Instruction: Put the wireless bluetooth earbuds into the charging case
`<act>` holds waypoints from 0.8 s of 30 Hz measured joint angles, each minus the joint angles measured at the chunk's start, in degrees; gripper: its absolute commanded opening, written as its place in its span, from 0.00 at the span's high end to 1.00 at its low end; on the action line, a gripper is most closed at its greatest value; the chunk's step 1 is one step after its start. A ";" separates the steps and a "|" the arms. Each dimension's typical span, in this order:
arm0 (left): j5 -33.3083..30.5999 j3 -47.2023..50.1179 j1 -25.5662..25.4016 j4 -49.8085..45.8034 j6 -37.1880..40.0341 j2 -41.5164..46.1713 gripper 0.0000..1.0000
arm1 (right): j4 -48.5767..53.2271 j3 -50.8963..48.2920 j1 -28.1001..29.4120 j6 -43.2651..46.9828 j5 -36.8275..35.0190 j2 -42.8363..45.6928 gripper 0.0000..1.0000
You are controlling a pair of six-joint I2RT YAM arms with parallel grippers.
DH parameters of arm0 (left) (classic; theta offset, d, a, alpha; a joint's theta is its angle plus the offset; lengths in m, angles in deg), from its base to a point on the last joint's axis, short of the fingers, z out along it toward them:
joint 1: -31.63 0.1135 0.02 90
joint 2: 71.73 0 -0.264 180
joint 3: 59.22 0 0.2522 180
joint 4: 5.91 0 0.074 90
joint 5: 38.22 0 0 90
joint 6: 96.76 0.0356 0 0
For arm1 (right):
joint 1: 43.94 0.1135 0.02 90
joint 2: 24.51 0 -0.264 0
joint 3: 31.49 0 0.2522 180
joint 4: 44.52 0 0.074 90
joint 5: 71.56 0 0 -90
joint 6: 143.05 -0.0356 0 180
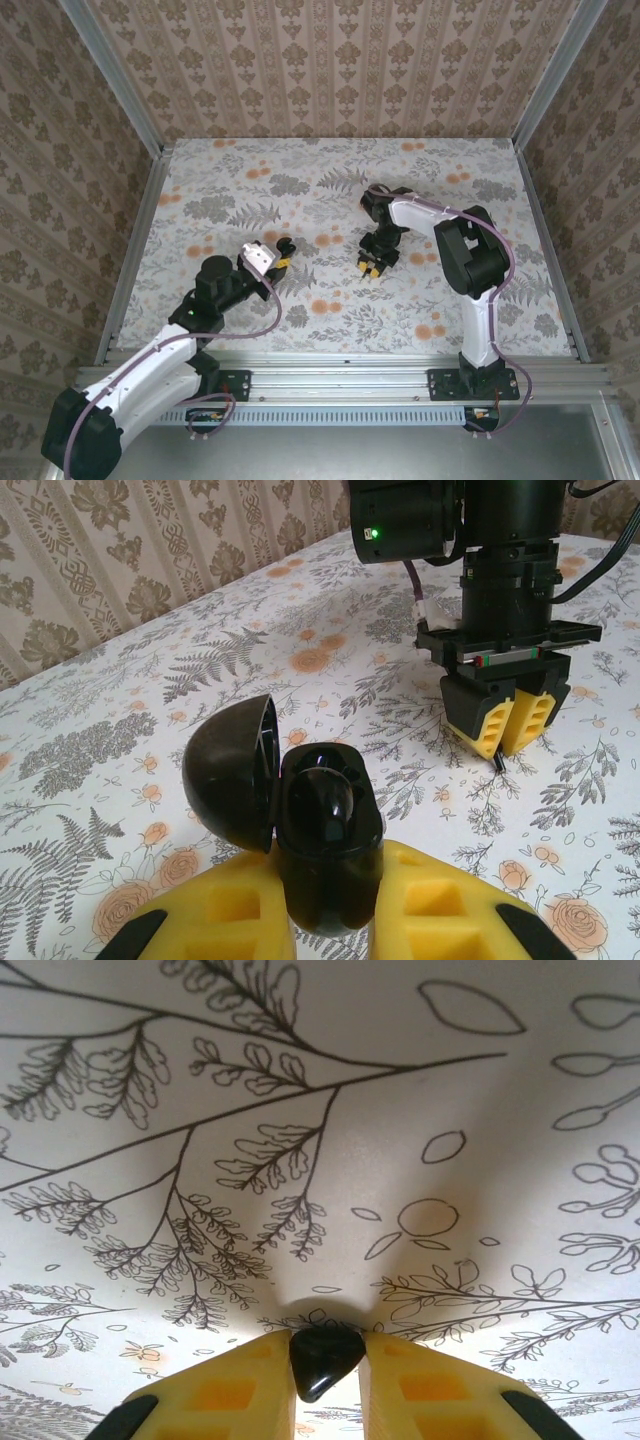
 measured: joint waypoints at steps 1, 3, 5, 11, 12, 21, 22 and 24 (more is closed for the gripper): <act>0.00 0.00 0.00 0.00 0.07 -0.17 0.94 | 0.00 0.00 0.00 0.22 0.00 0.02 0.81; 0.00 0.00 0.00 0.00 0.07 -0.59 0.94 | -0.02 0.00 0.00 0.63 -0.04 0.02 0.82; 0.00 0.00 0.00 0.09 0.07 -1.31 0.94 | -0.13 -0.07 0.00 0.85 -0.26 0.22 0.83; 0.22 0.00 0.02 2.51 -0.22 -5.38 0.94 | -6.62 -5.73 0.22 0.83 -3.39 4.98 0.84; 0.28 0.00 0.00 3.04 -0.44 -6.34 0.94 | -8.31 -7.15 0.24 0.83 -4.07 6.19 0.85; 1.55 1.92 0.00 11.28 -3.48 -15.37 0.95 | -23.37 -16.41 4.63 2.64 -10.67 16.41 0.85; 1.88 2.01 0.02 12.15 -3.85 -16.35 0.95 | -25.31 -17.40 5.64 2.86 -11.37 17.70 0.85; 2.32 2.03 0.00 13.88 -4.33 -17.97 0.95 | -28.55 -19.23 7.37 3.41 -12.33 20.02 0.85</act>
